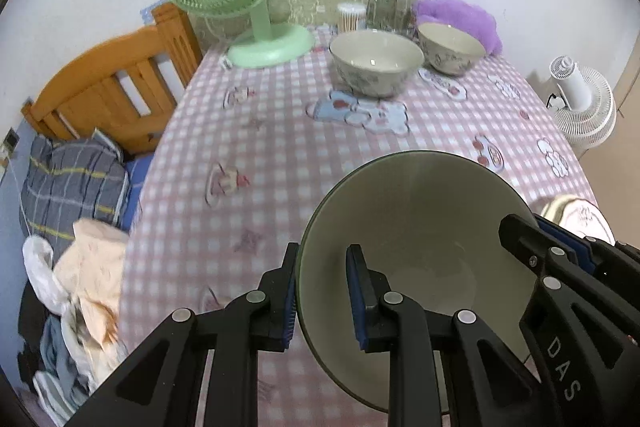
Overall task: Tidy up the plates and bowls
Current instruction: 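Lift the dark-rimmed bowl with both grippers and carry it beside the plate stack, then lower the bowl onto the cloth and open both grippers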
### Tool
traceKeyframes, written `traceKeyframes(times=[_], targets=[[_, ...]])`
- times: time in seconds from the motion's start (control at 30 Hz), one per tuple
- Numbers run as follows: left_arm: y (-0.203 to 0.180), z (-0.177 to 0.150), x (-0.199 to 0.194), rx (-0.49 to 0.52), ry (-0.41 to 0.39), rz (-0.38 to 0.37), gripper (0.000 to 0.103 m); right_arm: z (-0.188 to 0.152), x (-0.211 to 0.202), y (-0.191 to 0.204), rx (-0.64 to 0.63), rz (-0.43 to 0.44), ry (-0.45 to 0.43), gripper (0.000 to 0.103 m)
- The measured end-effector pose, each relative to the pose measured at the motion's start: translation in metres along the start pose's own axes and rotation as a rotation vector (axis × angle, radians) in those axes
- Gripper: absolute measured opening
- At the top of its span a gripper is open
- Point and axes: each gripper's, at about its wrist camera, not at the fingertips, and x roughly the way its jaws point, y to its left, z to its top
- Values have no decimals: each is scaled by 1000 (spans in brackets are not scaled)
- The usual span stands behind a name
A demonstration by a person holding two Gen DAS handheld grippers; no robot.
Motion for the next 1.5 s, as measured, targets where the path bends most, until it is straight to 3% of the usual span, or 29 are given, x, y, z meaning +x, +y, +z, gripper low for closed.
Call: traceKeyframes(times=[0.43, 0.87, 1.1, 1.17, 1.2, 1.23, 1.33, 1.4, 1.5], targets=[[-41, -44, 15, -73, 46, 23, 20, -38, 15, -41, -91, 24, 44, 15], [-51, -53, 23, -80, 44, 61, 20, -47, 32, -51, -122, 56, 75, 15], [-47, -49, 24, -81, 91, 23, 39, -44, 32, -51, -121, 75, 82, 16], [-45, -49, 22, -77, 93, 7, 46, -44, 34, -51, -112, 88, 101, 27], [-44, -48, 20, -79, 92, -7, 58, -44, 33, -51, -109, 93, 100, 37], [-43, -48, 18, -80, 85, -15, 62, -43, 29, -50, -110, 97, 95, 46], [-37, -42, 9, -89, 56, -21, 65, -38, 19, -44, -118, 91, 72, 51], [-31, -37, 4, -101, 45, -8, 76, -33, 13, -41, -110, 87, 60, 53], [-21, -28, -3, -94, 23, -28, 77, -26, 2, -34, -104, 71, 29, 58]])
